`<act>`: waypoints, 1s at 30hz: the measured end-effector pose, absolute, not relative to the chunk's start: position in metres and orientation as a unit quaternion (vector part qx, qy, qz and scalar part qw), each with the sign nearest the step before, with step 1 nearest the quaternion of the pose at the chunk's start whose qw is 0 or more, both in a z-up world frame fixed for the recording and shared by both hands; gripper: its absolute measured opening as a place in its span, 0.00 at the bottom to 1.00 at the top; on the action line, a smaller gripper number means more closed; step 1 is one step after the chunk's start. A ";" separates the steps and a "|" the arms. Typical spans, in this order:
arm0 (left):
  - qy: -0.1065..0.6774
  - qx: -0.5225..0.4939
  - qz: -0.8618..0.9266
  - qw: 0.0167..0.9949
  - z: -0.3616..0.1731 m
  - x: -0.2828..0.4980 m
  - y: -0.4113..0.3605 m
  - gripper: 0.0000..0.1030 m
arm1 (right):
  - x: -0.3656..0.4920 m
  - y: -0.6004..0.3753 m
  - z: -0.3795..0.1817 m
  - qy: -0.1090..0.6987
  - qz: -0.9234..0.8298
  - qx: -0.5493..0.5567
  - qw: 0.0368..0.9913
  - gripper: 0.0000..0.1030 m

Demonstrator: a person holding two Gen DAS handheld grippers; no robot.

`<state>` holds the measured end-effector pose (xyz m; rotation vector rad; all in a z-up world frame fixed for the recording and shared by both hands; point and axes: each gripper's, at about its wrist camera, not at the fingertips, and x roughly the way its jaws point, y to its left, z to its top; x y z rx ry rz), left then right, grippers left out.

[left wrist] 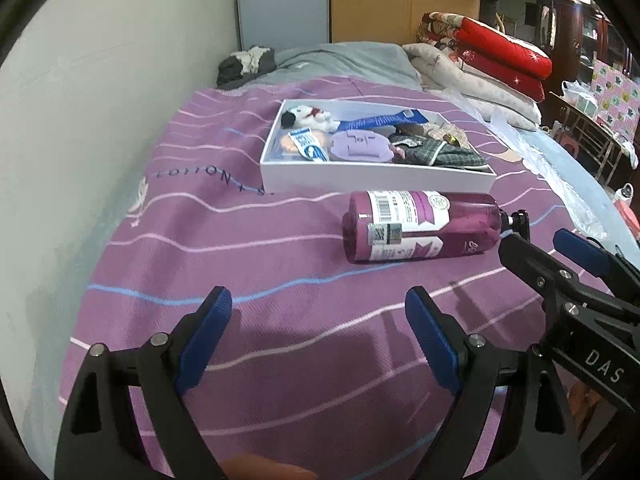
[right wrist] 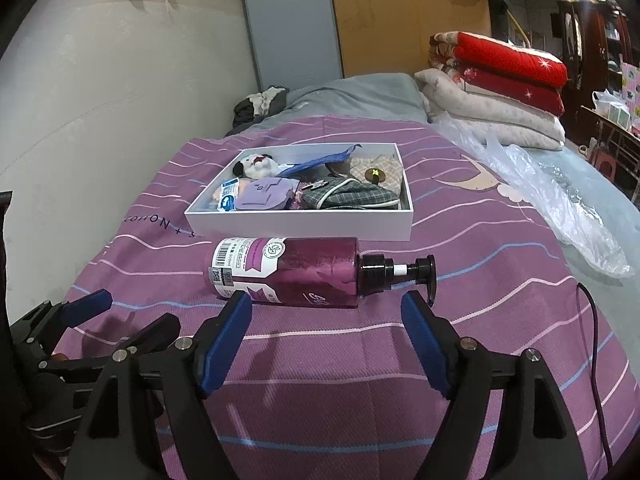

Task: Organize soft objects

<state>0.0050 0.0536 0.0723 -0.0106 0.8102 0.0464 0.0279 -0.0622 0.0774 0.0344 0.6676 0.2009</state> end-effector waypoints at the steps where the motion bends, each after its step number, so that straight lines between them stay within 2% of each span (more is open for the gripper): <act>1: 0.399 -0.010 0.021 0.916 0.071 0.004 0.054 0.86 | 0.027 -0.062 0.077 0.326 0.099 0.017 0.940 0.75; 8: 0.392 0.015 0.020 0.920 0.071 -0.002 0.044 0.86 | 0.027 -0.064 0.077 0.326 0.100 0.018 0.940 0.75; 19: 0.401 -0.003 0.025 0.916 0.069 -0.001 0.052 0.86 | 0.023 -0.049 0.079 0.324 0.089 -0.020 0.942 0.75; 30: 0.401 -0.001 0.025 0.916 0.069 0.000 0.052 0.86 | 0.025 -0.056 0.077 0.330 0.092 -0.001 0.940 0.75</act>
